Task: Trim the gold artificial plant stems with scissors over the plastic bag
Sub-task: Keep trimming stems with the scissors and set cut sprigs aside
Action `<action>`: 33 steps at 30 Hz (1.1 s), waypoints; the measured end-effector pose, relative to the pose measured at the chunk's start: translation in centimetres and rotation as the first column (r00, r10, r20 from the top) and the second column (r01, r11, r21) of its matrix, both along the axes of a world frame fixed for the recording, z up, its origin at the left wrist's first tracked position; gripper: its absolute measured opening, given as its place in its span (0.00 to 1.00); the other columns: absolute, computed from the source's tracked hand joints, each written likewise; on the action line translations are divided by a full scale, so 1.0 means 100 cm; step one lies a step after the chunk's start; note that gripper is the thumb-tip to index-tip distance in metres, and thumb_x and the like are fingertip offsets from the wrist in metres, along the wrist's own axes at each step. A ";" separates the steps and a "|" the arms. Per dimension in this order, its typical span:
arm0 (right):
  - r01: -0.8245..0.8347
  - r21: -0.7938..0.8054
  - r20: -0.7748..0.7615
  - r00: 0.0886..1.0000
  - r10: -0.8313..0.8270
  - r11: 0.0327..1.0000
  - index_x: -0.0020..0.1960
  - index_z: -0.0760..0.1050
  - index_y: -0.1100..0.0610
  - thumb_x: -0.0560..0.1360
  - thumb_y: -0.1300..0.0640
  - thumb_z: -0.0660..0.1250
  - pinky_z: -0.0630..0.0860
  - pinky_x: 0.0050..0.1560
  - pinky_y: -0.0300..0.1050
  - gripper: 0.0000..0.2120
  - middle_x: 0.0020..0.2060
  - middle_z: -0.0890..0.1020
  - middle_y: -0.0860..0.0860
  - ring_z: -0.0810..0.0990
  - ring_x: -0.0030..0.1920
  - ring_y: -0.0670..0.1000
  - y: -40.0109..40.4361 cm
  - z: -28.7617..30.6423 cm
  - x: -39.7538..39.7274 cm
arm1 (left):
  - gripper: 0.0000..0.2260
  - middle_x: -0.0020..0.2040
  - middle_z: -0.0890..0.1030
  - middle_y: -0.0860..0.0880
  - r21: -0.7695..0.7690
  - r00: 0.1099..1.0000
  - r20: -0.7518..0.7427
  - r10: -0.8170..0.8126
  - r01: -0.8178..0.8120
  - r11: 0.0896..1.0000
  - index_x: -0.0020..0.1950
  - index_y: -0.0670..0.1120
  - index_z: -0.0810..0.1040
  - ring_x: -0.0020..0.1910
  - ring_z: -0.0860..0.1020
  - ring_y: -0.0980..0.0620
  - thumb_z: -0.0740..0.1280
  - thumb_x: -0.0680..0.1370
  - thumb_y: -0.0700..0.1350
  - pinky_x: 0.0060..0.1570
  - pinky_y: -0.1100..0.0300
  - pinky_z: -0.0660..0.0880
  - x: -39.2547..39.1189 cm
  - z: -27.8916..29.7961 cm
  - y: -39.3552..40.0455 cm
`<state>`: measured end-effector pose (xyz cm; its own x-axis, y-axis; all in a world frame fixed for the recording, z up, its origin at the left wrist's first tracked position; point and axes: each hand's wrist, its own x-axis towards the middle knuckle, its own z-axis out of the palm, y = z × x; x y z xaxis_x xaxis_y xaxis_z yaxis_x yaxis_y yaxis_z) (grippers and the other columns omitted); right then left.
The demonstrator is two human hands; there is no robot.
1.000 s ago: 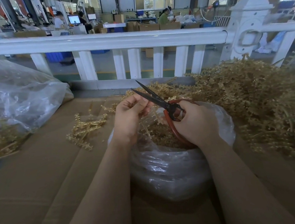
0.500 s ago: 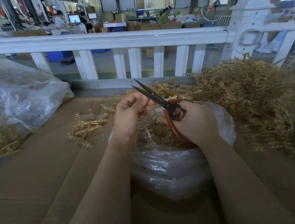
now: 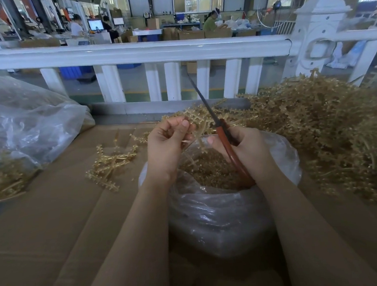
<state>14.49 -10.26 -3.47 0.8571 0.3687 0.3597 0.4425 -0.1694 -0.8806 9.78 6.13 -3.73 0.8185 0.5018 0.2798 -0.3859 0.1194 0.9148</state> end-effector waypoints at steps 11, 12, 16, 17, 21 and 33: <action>0.001 0.065 -0.146 0.989 0.009 0.998 0.30 0.79 0.50 0.75 0.57 0.74 0.68 0.24 0.33 0.15 0.21 0.76 0.45 0.73 0.21 0.42 0.002 0.000 0.002 | 0.14 0.43 0.85 0.50 -0.058 0.978 -0.014 -0.208 0.207 0.977 0.56 0.46 0.80 0.43 0.83 0.52 0.74 0.73 0.49 0.43 0.60 0.79 0.000 0.004 -0.009; 0.030 0.093 -0.156 0.988 -0.015 0.995 0.31 0.79 0.51 0.76 0.57 0.74 0.68 0.24 0.34 0.15 0.21 0.76 0.45 0.72 0.21 0.42 0.002 0.000 0.003 | 0.17 0.45 0.85 0.50 -0.073 0.971 -0.038 -0.238 0.235 0.969 0.57 0.45 0.79 0.44 0.83 0.52 0.75 0.72 0.51 0.43 0.59 0.79 -0.001 0.004 -0.007; 0.133 0.186 -0.161 0.981 -0.103 0.974 0.34 0.78 0.53 0.76 0.56 0.74 0.68 0.26 0.35 0.13 0.22 0.75 0.46 0.72 0.23 0.43 -0.001 -0.001 0.007 | 0.13 0.42 0.82 0.49 0.104 0.921 -0.178 -0.345 0.367 0.924 0.48 0.46 0.81 0.39 0.78 0.53 0.74 0.72 0.53 0.41 0.63 0.75 -0.007 0.002 -0.003; 0.145 0.196 -0.152 0.982 -0.116 0.970 0.33 0.77 0.53 0.76 0.56 0.74 0.69 0.26 0.35 0.13 0.22 0.75 0.46 0.72 0.23 0.43 -0.002 0.000 0.007 | 0.10 0.40 0.82 0.48 0.155 0.902 -0.211 -0.376 0.411 0.898 0.45 0.46 0.81 0.38 0.77 0.53 0.74 0.72 0.52 0.40 0.64 0.74 -0.008 0.003 -0.004; 0.164 0.184 -0.115 0.983 -0.145 0.969 0.32 0.77 0.51 0.76 0.56 0.74 0.68 0.28 0.31 0.15 0.22 0.76 0.43 0.72 0.24 0.39 -0.003 -0.001 0.006 | 0.04 0.36 0.84 0.50 0.236 0.882 -0.243 -0.404 0.458 0.857 0.42 0.46 0.85 0.34 0.79 0.55 0.73 0.74 0.37 0.37 0.66 0.75 -0.007 0.002 -0.010; 0.169 -0.102 0.116 0.981 -0.157 0.980 0.39 0.77 0.40 0.61 0.24 0.67 0.67 0.34 0.34 0.20 0.34 0.80 0.31 0.78 0.36 0.34 0.000 -0.003 -0.002 | 0.06 0.39 0.85 0.49 -0.132 0.976 -0.037 -0.214 0.207 0.969 0.43 0.44 0.83 0.38 0.83 0.54 0.73 0.69 0.43 0.41 0.64 0.79 -0.005 0.005 0.002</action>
